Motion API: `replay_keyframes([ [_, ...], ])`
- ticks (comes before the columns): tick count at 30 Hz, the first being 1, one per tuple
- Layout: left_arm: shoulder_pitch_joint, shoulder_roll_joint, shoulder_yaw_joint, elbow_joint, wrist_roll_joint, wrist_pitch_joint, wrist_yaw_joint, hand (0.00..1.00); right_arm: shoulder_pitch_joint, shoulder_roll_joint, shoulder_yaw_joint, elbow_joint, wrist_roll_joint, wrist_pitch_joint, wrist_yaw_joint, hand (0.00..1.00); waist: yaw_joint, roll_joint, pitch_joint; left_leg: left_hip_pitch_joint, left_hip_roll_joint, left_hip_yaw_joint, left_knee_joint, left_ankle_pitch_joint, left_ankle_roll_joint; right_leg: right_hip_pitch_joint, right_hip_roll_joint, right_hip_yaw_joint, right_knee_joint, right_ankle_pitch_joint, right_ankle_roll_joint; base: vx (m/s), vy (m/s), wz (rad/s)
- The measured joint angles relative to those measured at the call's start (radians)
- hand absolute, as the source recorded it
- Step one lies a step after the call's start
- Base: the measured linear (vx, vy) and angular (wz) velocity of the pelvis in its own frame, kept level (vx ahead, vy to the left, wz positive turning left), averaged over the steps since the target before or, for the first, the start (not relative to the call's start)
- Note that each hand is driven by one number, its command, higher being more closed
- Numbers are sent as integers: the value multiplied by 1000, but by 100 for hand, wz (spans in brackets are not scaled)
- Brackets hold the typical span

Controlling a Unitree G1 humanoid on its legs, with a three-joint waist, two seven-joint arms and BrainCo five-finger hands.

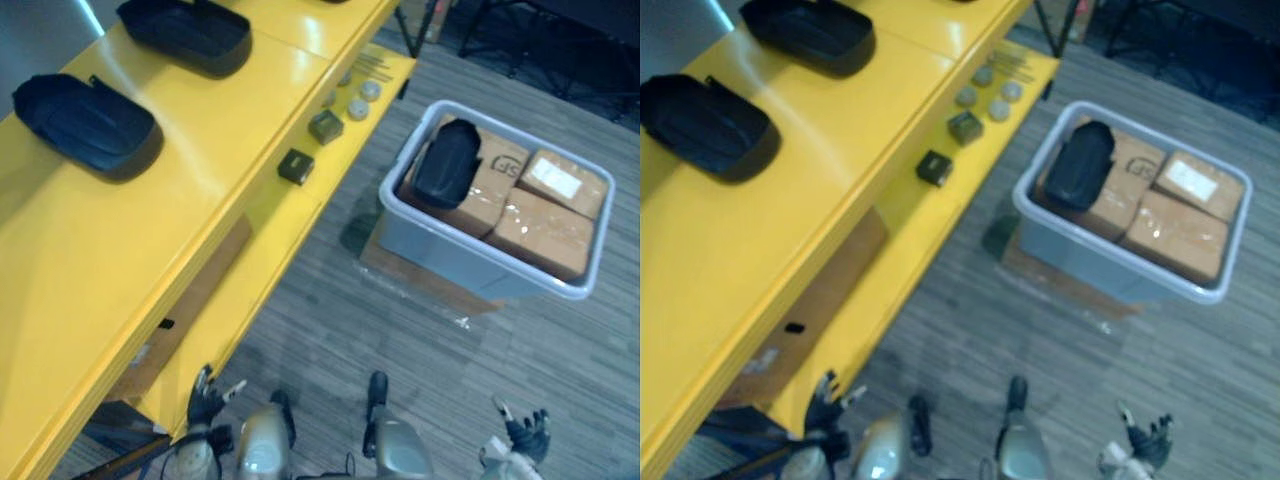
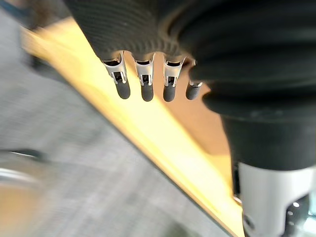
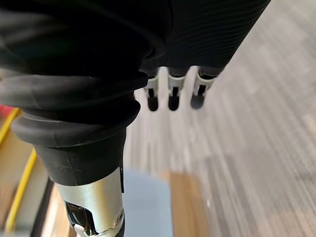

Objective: Walk over and take plastic housings, then place them on the shelf

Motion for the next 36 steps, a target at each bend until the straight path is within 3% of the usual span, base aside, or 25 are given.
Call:
replay_keyframes([
  [4,-26,-14,-31,1,-37,68,-1,0,16,17,-37,40,1,31,49,0,-4,-1,-47,12,2,4,-6,-3,-2,3,4,11,1,-1,-3,-73,-25,-9],
  [10,8,-25,-36,117,100,182,37,0,14,60,-23,62,72,71,64,0,4,-1,-98,51,0,6,-19,-9,-4,37,-1,9,-1,-5,-7,-57,-12,2],
  [12,21,-27,-34,133,101,190,52,0,15,65,-11,68,78,71,62,0,6,-4,-119,63,4,20,-22,-17,-6,40,1,16,-3,-6,-7,-47,-5,-18],
  [16,20,-5,-39,172,215,146,59,0,19,63,13,73,96,69,59,0,-1,-10,-147,120,8,66,-55,-21,-13,61,7,46,-16,-6,-8,-24,-7,-28],
  [18,-3,11,-100,209,281,116,67,0,28,57,12,96,96,78,58,0,-15,-7,-167,136,12,86,-74,-23,-17,55,14,57,-21,-8,-11,-1,-18,-33],
  [21,-51,10,-170,214,284,105,65,0,48,54,2,118,96,98,59,0,-30,-3,-169,142,15,106,-73,-23,-17,49,22,74,-14,-3,-5,37,-10,-19],
  [25,-113,12,-193,160,279,115,62,0,57,56,-28,138,96,90,59,0,-39,-11,-165,155,15,135,-64,-38,-13,39,17,98,0,1,-6,-5,34,-24],
  [27,-123,12,-185,98,241,174,56,0,53,54,-34,117,94,75,60,0,-33,-2,-159,152,42,180,-44,-60,-1,17,39,29,2,53,-75,-106,17,-62],
  [29,-112,14,-152,81,235,231,54,0,47,55,-31,102,93,77,62,0,-28,0,-154,148,56,220,-39,-66,12,4,51,-16,-14,102,-96,-133,29,-56],
  [30,-100,19,-131,88,232,267,54,0,38,56,-28,98,90,80,62,0,-32,4,-150,133,66,228,-33,-65,19,-16,49,-56,25,63,-117,-92,40,-27],
  [33,-47,51,-128,93,193,315,56,0,38,56,-24,97,89,96,62,0,-25,7,-145,123,89,226,-36,-58,14,-16,56,-120,103,-15,-107,70,17,-4],
  [36,9,85,-71,164,166,325,80,0,6,60,-19,92,86,105,64,0,-14,-22,-120,100,69,225,-37,-44,-1,-2,48,-127,46,-28,-47,94,-82,-6],
])
